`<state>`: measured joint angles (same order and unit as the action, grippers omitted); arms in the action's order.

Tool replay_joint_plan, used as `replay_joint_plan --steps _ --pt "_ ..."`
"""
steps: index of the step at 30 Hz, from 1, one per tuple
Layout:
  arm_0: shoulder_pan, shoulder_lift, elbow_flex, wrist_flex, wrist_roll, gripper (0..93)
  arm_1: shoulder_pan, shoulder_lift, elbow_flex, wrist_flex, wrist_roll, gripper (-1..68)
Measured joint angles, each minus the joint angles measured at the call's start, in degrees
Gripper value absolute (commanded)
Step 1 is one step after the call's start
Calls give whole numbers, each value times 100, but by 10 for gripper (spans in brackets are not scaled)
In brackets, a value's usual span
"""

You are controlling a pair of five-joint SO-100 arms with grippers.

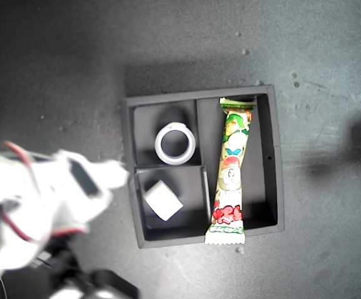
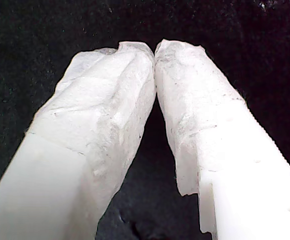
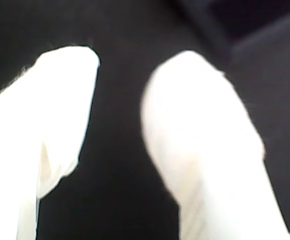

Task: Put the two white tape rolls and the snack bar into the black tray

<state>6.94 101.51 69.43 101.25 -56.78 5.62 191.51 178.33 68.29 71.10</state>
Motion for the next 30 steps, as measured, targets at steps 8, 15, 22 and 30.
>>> replay_joint_plan --steps 8,15,22,30 --pt "-642 3252 4676 -1521 -483 1 132 0 0 97 62 6" --pt "-1063 5476 7286 -2206 -624 1 176 0 0 413 624 -2" --pt "-1063 6609 8517 -2522 -817 1 35 0 0 448 905 -5" --pt "-914 7409 9334 -2672 -1063 1 149 0 0 756 1266 -2"
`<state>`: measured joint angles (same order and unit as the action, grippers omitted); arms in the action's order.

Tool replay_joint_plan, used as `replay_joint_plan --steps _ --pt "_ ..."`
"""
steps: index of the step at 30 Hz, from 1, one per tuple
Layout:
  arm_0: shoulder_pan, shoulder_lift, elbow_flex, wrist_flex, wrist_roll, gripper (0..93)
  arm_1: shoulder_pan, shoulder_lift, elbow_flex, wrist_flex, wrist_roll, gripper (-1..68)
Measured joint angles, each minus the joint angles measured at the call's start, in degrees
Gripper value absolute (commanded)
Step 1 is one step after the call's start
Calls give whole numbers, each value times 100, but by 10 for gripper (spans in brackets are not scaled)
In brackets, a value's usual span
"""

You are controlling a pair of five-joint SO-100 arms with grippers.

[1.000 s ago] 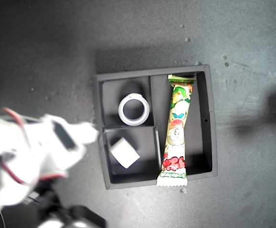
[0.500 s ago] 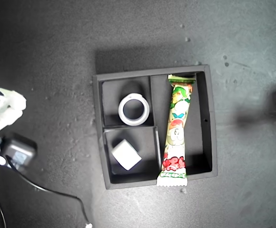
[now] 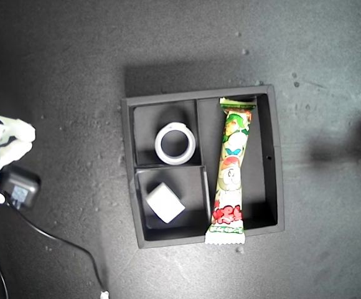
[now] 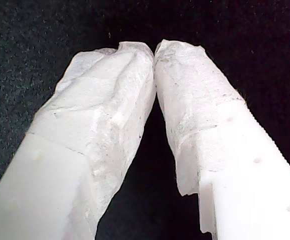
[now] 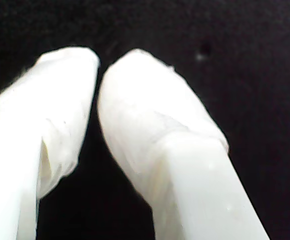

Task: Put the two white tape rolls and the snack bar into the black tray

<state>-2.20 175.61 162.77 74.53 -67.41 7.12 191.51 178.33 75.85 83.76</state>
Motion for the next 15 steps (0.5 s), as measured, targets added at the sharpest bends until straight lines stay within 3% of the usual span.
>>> replay_joint_plan --steps 15 --pt "211 1564 1178 237 -334 0 264 0 0 88 255 17"
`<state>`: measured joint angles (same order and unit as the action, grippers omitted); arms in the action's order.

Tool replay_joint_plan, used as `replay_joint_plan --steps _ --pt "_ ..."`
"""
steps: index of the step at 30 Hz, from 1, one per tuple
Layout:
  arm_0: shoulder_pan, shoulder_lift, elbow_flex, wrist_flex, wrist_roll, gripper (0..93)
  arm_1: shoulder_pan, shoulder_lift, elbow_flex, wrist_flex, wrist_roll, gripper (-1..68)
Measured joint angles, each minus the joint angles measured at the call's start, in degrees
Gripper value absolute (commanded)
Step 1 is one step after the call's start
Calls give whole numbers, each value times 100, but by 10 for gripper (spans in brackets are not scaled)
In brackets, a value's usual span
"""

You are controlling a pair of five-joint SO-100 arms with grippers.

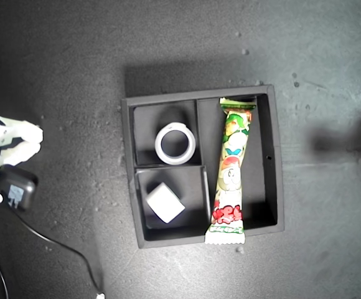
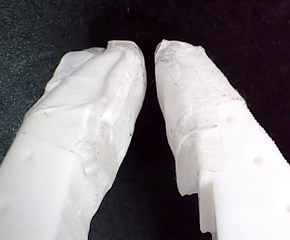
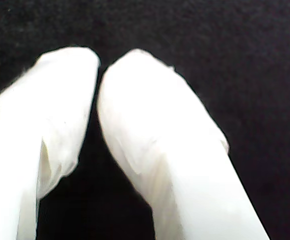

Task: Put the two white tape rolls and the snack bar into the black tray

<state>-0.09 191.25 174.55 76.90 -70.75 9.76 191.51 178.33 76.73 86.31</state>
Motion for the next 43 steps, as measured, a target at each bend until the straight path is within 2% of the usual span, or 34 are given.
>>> replay_joint_plan --steps 5,14,19,22,28,43 --pt "0 0 79 0 -132 0 -105 0 0 0 0 18" --pt "0 0 176 70 -1283 1 -149 0 0 0 0 18" --pt "0 0 176 79 -1441 2 -167 0 0 0 0 18" --pt "0 0 176 79 -1433 2 -167 0 0 0 0 18" --pt "0 0 176 79 -721 2 -167 0 0 0 0 18" --pt "0 0 176 79 -650 2 -167 0 0 0 0 18"
